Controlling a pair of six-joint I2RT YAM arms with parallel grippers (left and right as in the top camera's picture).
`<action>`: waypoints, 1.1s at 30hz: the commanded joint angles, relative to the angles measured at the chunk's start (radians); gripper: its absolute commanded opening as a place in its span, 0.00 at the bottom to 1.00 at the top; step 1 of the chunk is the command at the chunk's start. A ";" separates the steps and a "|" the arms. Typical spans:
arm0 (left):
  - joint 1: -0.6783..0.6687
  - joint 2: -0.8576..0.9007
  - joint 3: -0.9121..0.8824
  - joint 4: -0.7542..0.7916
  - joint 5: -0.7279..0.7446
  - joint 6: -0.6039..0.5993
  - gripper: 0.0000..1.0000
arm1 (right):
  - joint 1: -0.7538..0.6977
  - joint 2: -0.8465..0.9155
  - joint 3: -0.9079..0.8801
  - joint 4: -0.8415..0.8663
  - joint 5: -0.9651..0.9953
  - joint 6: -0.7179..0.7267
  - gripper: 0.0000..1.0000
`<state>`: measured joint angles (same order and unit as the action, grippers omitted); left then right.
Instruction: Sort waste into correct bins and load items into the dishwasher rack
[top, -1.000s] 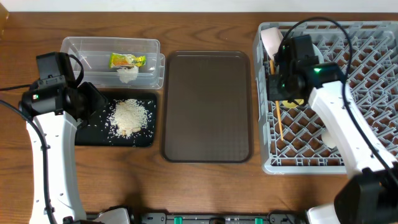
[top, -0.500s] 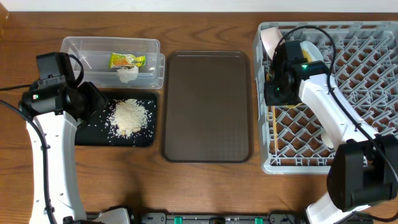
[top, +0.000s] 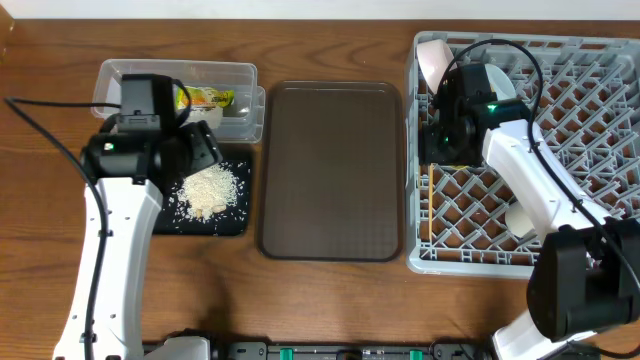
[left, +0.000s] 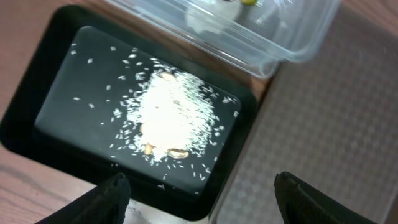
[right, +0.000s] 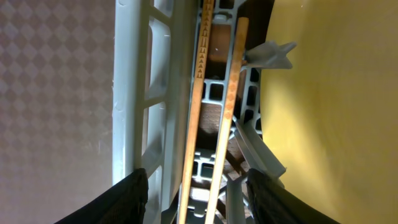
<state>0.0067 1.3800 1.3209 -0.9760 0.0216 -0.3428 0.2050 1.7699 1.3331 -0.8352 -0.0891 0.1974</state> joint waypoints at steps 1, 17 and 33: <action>-0.024 -0.002 0.007 -0.002 -0.007 0.039 0.78 | 0.011 -0.115 0.013 0.029 -0.004 -0.040 0.56; -0.031 -0.002 0.007 -0.014 -0.006 0.039 0.78 | 0.060 -0.263 0.012 0.048 -0.096 -0.072 0.01; -0.031 -0.002 0.007 -0.014 -0.007 0.039 0.78 | 0.180 -0.032 0.011 0.000 -0.086 -0.072 0.01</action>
<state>-0.0219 1.3800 1.3209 -0.9871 0.0227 -0.3138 0.3855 1.7184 1.3304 -0.8265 -0.1772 0.1394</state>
